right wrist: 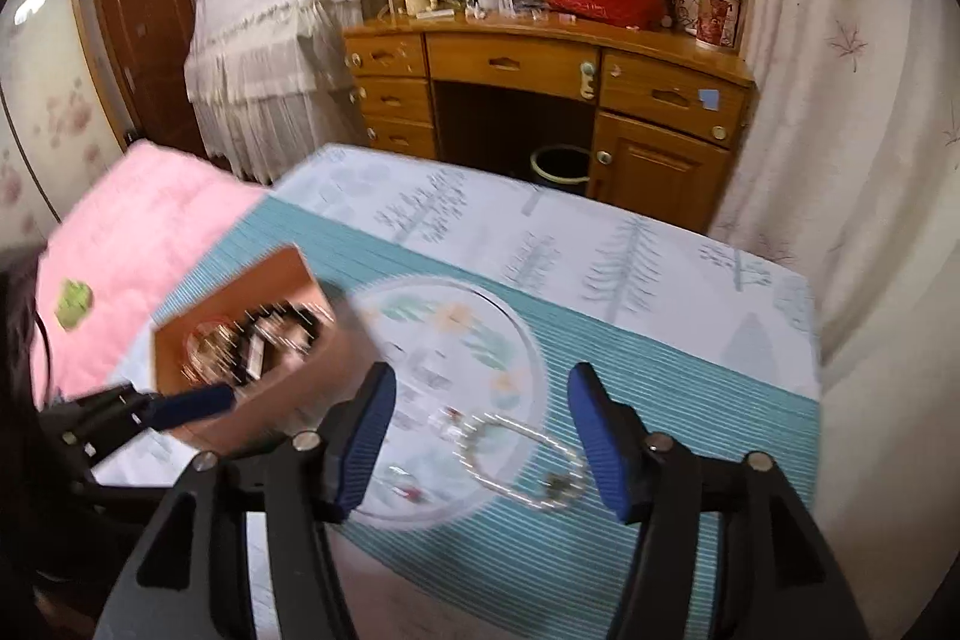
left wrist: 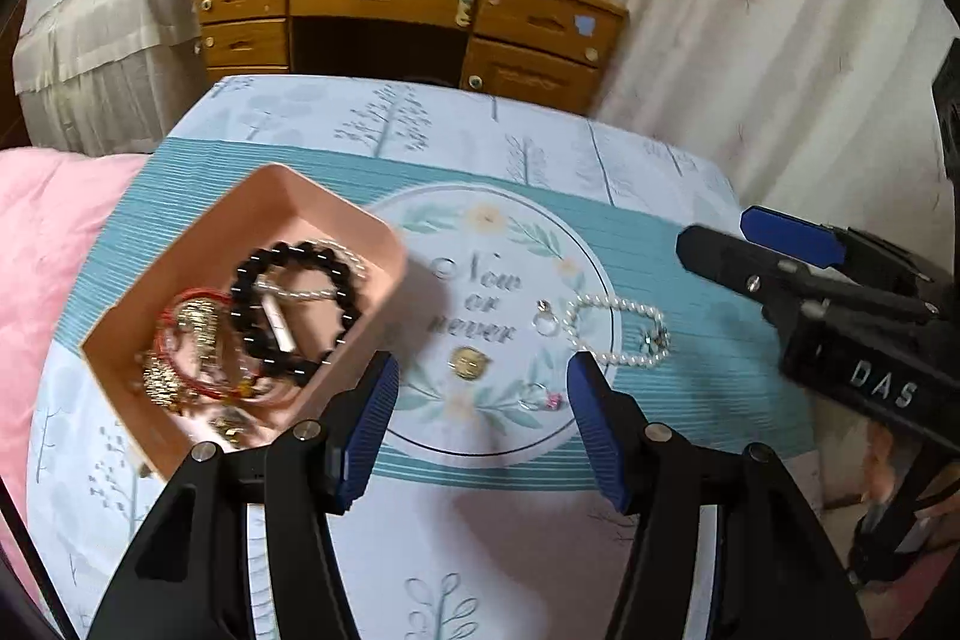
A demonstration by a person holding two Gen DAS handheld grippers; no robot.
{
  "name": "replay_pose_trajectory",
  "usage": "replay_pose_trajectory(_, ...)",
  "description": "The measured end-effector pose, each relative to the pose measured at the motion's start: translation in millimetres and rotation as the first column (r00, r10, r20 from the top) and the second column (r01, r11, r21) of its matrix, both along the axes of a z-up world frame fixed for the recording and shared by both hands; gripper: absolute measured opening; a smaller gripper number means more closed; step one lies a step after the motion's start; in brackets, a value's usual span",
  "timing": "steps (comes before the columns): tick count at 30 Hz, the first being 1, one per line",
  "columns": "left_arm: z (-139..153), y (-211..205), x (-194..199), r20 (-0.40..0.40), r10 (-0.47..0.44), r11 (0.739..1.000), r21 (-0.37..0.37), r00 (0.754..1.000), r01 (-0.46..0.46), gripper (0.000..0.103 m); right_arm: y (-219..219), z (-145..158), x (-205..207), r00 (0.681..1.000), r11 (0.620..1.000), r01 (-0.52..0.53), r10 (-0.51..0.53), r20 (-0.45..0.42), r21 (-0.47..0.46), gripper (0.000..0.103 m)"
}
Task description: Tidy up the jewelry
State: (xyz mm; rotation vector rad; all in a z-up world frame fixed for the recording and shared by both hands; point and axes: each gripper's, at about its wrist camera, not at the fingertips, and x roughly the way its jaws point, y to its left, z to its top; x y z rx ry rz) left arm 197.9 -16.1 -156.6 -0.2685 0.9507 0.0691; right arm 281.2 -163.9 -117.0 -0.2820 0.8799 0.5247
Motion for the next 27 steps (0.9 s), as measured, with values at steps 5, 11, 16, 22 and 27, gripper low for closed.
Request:
replay_pose_trajectory(5, -17.2, -25.7, 9.4, -0.037, -0.025, 0.998, 0.057, 0.999, 0.028, 0.057, -11.5, -30.8, 3.9, 0.999, 0.996, -0.037, 0.034, -0.041, -0.087, 0.061)
replay_pose_trajectory(11, -38.9, -47.5, 19.5, -0.078, -0.055, 0.991, 0.117, 0.995, 0.064, 0.056, -20.8, -64.7, 5.1, 0.996, 0.992, -0.073, 0.069, -0.049, -0.102, 0.06)
replay_pose_trajectory(16, -54.9, -56.9, 28.3, -0.107, -0.076, 0.981, 0.17, 0.991, 0.093, 0.049, -27.7, -82.2, 11.4, 0.994, 0.993, -0.09, 0.085, -0.065, -0.075, 0.05)
replay_pose_trajectory(22, -63.9, -67.5, 34.7, -0.124, -0.115, 0.966, 0.216, 0.986, 0.14, 0.042, -29.0, -89.8, 16.0, 0.991, 0.993, -0.107, 0.104, -0.081, -0.043, 0.036)
replay_pose_trajectory(27, -65.1, -63.0, 36.5, -0.116, -0.116, 0.978, 0.161, 0.986, 0.134, 0.036, -29.7, -90.3, 16.5, 0.989, 0.993, -0.117, 0.114, -0.09, -0.023, 0.023)
